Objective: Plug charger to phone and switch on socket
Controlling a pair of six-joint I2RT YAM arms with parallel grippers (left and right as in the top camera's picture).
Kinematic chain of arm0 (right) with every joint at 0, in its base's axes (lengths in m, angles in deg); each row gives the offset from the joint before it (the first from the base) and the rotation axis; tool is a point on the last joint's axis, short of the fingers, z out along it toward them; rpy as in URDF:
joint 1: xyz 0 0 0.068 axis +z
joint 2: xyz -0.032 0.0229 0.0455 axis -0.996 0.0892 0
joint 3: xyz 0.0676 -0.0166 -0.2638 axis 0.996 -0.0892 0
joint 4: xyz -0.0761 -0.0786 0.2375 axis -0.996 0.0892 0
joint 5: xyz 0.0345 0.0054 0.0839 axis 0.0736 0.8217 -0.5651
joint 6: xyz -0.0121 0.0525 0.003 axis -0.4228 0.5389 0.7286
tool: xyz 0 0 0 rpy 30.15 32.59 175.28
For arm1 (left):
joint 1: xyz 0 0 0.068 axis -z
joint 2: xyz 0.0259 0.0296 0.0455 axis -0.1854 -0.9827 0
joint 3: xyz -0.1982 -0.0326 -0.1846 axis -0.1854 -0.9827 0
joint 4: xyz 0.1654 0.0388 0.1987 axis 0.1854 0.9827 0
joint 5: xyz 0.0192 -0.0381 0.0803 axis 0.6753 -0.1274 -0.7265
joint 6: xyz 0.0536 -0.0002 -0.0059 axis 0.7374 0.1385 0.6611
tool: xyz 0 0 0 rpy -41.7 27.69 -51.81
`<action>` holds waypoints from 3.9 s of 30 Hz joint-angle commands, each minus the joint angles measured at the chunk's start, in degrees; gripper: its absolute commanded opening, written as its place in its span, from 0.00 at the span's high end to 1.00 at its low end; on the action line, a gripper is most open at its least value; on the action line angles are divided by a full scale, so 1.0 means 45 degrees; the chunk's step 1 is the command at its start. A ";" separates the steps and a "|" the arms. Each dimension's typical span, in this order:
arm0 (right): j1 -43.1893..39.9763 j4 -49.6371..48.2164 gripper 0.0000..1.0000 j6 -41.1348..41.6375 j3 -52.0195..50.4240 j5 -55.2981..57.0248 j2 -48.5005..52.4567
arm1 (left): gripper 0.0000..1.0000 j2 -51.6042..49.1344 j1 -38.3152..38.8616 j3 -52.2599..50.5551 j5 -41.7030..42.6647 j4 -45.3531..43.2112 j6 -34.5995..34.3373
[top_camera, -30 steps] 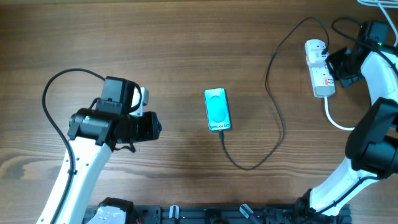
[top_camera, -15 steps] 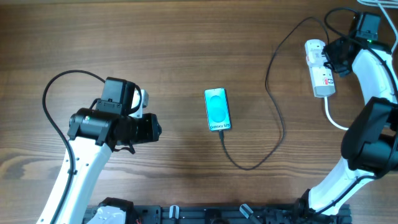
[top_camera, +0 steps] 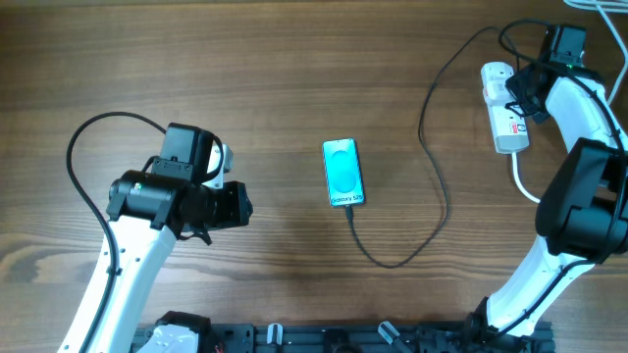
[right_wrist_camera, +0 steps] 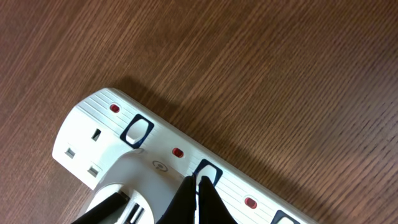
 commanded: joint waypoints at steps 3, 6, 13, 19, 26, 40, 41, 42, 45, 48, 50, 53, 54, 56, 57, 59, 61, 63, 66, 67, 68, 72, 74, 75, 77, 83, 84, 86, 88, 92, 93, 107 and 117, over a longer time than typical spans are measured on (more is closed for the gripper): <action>0.0097 -0.0029 0.95 -0.0248 0.0257 0.0209 0.1209 | 0.49 0.0199 -0.0005 0.0049 -0.0219 0.0015 0.0010; 0.0282 -0.0068 0.95 -0.0525 0.0257 -0.0102 0.1593 | 0.48 0.0199 -0.0005 0.0049 -0.0219 0.0010 0.0010; 0.0539 0.0049 0.95 -0.0850 0.0277 0.0068 0.1180 | 0.48 0.0199 -0.0005 0.0049 -0.0219 0.0121 -0.0180; 0.0495 0.0010 0.95 -0.0845 0.0277 0.0340 0.0010 | 0.48 0.0199 -0.0005 0.0049 -0.0219 0.0117 -0.0185; 0.0505 0.0039 0.95 -0.0840 0.0233 0.0340 0.0024 | 0.49 0.0199 -0.0005 0.0049 -0.0219 0.0117 -0.0185; 0.1360 0.0078 0.95 -0.0845 -0.0102 0.1700 0.0821 | 0.49 0.0199 -0.0005 0.0049 -0.0214 0.0165 -0.0228; 0.1268 0.0194 0.95 -0.0850 -0.0005 0.2089 0.0714 | 0.49 0.0199 -0.0005 0.0049 -0.0214 0.0160 -0.0228; 0.1151 0.0214 0.95 -0.0840 0.0024 0.2137 0.0549 | 0.49 0.0199 -0.0005 0.0049 -0.0219 0.0155 -0.0228; 0.1005 -0.0083 0.95 -0.0840 0.0024 0.1894 0.0257 | 0.48 0.0199 -0.0005 0.0049 -0.0219 0.0155 -0.0223; 0.1005 -0.0131 0.95 -0.0821 0.0024 0.1948 0.0257 | 0.48 0.0199 -0.0005 0.0049 -0.0219 0.0155 -0.0228; 0.1001 -0.0185 0.95 -0.0831 0.0136 0.2239 0.0257 | 0.48 0.0199 -0.0005 0.0049 -0.0219 0.0155 -0.0228; 0.1001 -0.0369 0.95 -0.0816 0.0146 0.2229 0.0257 | 0.48 0.0199 -0.0005 0.0049 -0.0219 0.0160 -0.0228; 0.1001 -0.0403 0.95 -0.0806 0.0146 0.2229 0.0257 | 0.47 0.0199 -0.0005 0.0049 -0.0214 0.0160 -0.0228; 0.1001 -0.0486 0.95 -0.0806 0.0146 0.2234 0.0257 | 0.47 0.0199 -0.0005 0.0049 -0.0219 0.0160 -0.0228; 0.1001 -0.0529 0.95 -0.0806 0.0146 0.2229 0.0257 | 0.47 0.0199 -0.0005 0.0049 -0.0214 0.0160 -0.0228; 0.1005 -0.0549 0.95 -0.0811 0.0136 0.2069 0.0267 | 0.47 0.0199 -0.0005 0.0049 -0.0214 0.0155 -0.0228; 0.1015 -0.0559 0.96 -0.0811 0.0102 0.1773 0.0364 | 0.47 0.0199 -0.0005 0.0049 -0.0214 0.0160 -0.0233; 0.1044 -0.0646 0.95 -0.0816 0.0010 0.1685 0.0510 | 0.47 0.0199 -0.0005 0.0049 -0.0214 0.0165 -0.0233; 0.1088 -0.0656 0.95 -0.0840 0.0010 0.1637 0.0699 | 0.47 0.0199 -0.0005 0.0049 -0.0214 0.0165 -0.0238; 0.1088 -0.0646 0.95 -0.0850 0.0010 0.1535 0.0767 | 0.47 0.0199 -0.0005 0.0049 -0.0214 0.0170 -0.0248; 0.1098 -0.0631 0.95 -0.0845 0.0010 0.1535 0.0801 | 0.47 0.0199 -0.0005 0.0049 -0.0214 0.0170 -0.0330; 0.1112 -0.0636 0.95 -0.0855 0.0005 0.1530 0.1122 | 0.47 0.0199 -0.0005 0.0049 -0.0214 0.0311 -0.0325; 0.1112 -0.0563 0.95 -0.0860 0.0005 0.1389 0.1195 | 0.48 0.0199 -0.0005 0.0049 -0.0214 0.0359 -0.0325; 0.1112 -0.0529 0.95 -0.0860 0.0005 0.1350 0.1195 | 0.47 0.0199 -0.0005 0.0049 -0.0214 0.0355 -0.0325; 0.1112 -0.0491 0.95 -0.0855 0.0005 0.1282 0.1195 | 0.48 0.0199 -0.0005 0.0049 -0.0214 0.0359 -0.0325; 0.1496 -0.0568 0.95 -0.0899 -0.0437 0.0821 0.1195 | 0.48 0.0199 -0.0005 0.0049 -0.0214 0.0403 -0.0321; 0.1613 -0.0743 0.95 -0.0899 -0.0636 0.0821 0.1195 | 0.48 0.0199 -0.0005 0.0049 -0.0214 0.0408 -0.0321; 0.1787 -0.0777 0.95 -0.0903 -0.0758 0.0826 0.1195 | 0.48 0.0199 -0.0005 0.0049 -0.0214 0.0515 -0.0321; 0.1817 -0.0709 0.95 -0.0952 -0.0763 0.0733 0.1195 | 0.48 0.0199 -0.0005 0.0049 -0.0214 0.0588 -0.0321; 0.1802 -0.0646 0.95 -0.1190 -0.0753 0.0651 0.1171 | 0.48 0.0199 -0.0005 0.0049 -0.0214 0.0588 -0.0321; 0.1749 -0.0325 0.95 -0.1166 -0.0588 0.0952 0.1078 | 0.48 0.0199 -0.0005 0.0049 -0.0214 0.0593 -0.0321; 0.1015 -0.0500 0.95 -0.1127 -0.0291 0.2603 -0.0170 | 0.47 0.0199 -0.0005 0.0049 -0.0219 0.0583 -0.0321; 0.1030 -0.0860 0.95 -0.1171 -0.0408 0.1889 0.1054 | 0.47 0.0199 -0.0005 0.0049 -0.0214 0.0680 -0.0321</action>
